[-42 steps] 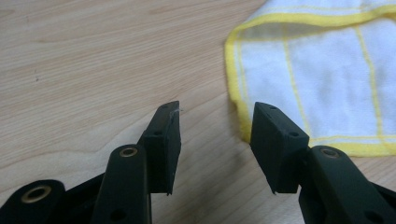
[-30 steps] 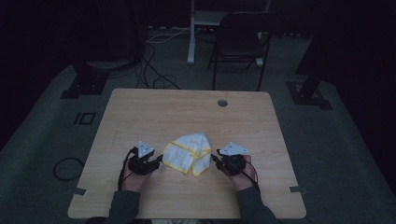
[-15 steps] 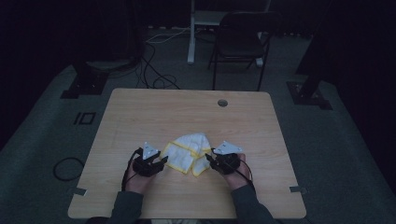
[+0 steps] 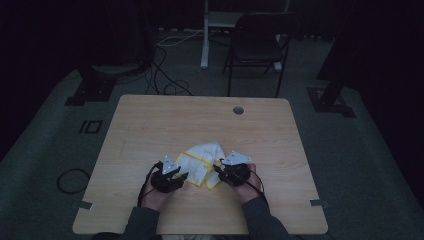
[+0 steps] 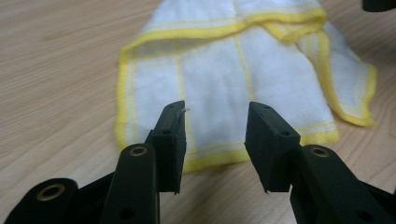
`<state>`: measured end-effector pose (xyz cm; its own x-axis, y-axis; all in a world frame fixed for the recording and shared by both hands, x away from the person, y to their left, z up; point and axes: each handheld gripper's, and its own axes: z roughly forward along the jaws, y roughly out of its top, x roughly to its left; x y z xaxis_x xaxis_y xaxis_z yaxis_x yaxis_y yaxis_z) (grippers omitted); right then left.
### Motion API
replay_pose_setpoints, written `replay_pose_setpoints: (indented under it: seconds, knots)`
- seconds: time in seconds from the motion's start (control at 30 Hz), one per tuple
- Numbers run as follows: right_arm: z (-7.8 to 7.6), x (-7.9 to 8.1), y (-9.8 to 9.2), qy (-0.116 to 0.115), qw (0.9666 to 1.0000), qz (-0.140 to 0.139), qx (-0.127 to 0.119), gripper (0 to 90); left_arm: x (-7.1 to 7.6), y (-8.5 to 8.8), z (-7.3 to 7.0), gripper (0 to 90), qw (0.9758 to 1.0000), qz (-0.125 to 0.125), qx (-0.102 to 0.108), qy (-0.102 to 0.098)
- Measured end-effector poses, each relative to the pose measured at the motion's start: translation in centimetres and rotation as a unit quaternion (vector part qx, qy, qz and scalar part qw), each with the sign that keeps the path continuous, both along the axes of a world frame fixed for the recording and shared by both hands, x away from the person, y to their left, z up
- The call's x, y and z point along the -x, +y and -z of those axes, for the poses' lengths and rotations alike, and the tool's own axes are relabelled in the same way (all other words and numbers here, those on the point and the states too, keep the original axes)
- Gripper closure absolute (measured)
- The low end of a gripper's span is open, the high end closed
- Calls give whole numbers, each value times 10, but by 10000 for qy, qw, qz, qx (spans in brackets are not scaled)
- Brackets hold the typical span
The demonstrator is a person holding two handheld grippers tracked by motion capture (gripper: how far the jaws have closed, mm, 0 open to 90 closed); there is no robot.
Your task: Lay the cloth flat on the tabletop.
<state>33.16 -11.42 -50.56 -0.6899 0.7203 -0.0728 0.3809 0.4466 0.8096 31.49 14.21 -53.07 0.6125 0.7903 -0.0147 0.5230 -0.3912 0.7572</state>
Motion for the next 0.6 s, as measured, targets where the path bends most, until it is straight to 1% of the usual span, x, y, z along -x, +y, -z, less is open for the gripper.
replay_pose_setpoints:
  seconds: [0.2, 0.27, 0.37, 0.53, 0.6]
  knots:
    - [4, -4, 8, 43, 10000, -64, 39, 643, 3, -9, 3, 584, 9999, 136, -25, 53]
    - [6, -7, 10, 70, 9999, -83, 29, 661, 3, -12, 5, 604, 9997, 202, -30, 98]
    - [8, -10, 11, 111, 9998, -135, 35, 695, 4, -17, 7, 628, 9994, 307, -105, 126]
    - [13, -16, 13, 203, 9997, -111, 49, 689, 3, -20, 10, 640, 9992, 342, -167, 124]
    - [14, -18, 14, 256, 9996, -92, 48, 686, 2, -20, 11, 646, 9993, 323, -158, 127]
